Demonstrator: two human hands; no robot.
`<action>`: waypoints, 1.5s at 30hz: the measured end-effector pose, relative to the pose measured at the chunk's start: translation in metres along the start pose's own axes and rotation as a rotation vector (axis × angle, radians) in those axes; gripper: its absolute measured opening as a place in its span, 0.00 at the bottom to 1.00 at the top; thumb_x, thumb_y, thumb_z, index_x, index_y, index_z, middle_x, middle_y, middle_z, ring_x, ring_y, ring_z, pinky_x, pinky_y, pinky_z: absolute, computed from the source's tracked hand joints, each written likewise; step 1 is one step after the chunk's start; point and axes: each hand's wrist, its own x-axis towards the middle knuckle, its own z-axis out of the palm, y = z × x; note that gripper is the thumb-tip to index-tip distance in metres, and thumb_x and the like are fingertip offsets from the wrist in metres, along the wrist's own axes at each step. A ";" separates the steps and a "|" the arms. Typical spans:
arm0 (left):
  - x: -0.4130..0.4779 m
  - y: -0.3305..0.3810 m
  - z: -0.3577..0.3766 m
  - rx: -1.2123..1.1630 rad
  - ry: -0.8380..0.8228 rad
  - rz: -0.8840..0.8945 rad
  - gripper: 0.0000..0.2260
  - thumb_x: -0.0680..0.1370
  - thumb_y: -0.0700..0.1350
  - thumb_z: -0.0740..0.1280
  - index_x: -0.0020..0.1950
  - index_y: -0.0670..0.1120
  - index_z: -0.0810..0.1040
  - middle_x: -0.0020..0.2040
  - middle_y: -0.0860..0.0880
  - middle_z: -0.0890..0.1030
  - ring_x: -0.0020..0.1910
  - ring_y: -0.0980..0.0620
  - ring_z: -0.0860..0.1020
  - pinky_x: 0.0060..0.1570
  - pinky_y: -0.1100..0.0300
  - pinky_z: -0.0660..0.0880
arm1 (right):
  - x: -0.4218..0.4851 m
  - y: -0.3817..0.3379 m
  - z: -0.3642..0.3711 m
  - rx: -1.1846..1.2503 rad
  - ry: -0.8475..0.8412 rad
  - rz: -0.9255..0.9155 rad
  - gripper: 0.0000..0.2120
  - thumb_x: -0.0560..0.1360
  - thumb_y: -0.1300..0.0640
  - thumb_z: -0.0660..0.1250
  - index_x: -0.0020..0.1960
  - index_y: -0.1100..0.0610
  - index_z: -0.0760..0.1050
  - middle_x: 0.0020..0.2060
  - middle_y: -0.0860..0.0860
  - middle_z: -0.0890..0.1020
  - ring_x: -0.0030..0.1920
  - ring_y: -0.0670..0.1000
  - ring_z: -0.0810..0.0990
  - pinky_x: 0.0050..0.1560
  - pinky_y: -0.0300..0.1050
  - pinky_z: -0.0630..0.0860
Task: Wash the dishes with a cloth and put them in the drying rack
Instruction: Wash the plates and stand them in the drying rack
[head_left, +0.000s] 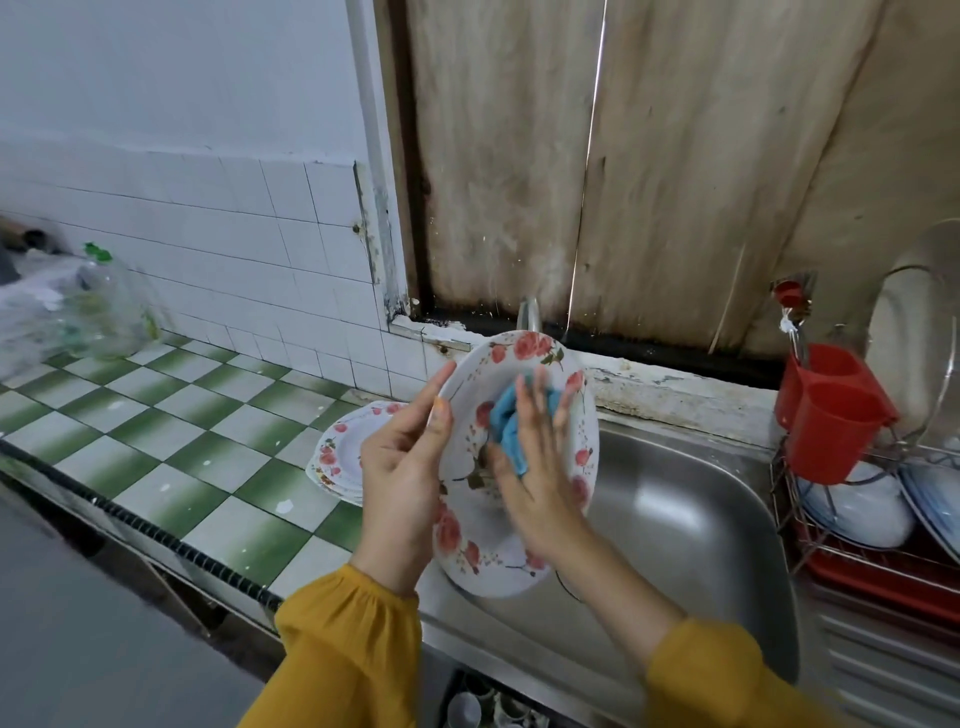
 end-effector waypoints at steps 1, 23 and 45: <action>0.000 0.000 0.001 0.014 0.011 0.013 0.16 0.74 0.43 0.65 0.62 0.46 0.79 0.55 0.45 0.84 0.57 0.46 0.82 0.57 0.53 0.79 | -0.008 -0.008 0.006 0.060 -0.052 -0.108 0.31 0.80 0.38 0.46 0.74 0.35 0.30 0.75 0.36 0.33 0.75 0.49 0.27 0.75 0.62 0.36; -0.012 -0.011 0.005 0.106 -0.060 0.061 0.15 0.78 0.40 0.62 0.65 0.42 0.76 0.49 0.59 0.85 0.52 0.55 0.83 0.49 0.61 0.81 | 0.014 0.035 -0.015 -0.032 0.550 0.122 0.33 0.81 0.36 0.46 0.78 0.50 0.41 0.76 0.42 0.34 0.77 0.55 0.32 0.76 0.53 0.34; -0.009 -0.014 0.000 0.111 0.054 0.157 0.21 0.76 0.43 0.63 0.65 0.33 0.74 0.48 0.63 0.84 0.51 0.62 0.82 0.49 0.63 0.80 | -0.055 0.031 0.027 -0.132 0.143 -0.157 0.27 0.82 0.38 0.41 0.79 0.42 0.41 0.79 0.41 0.43 0.79 0.48 0.41 0.78 0.53 0.42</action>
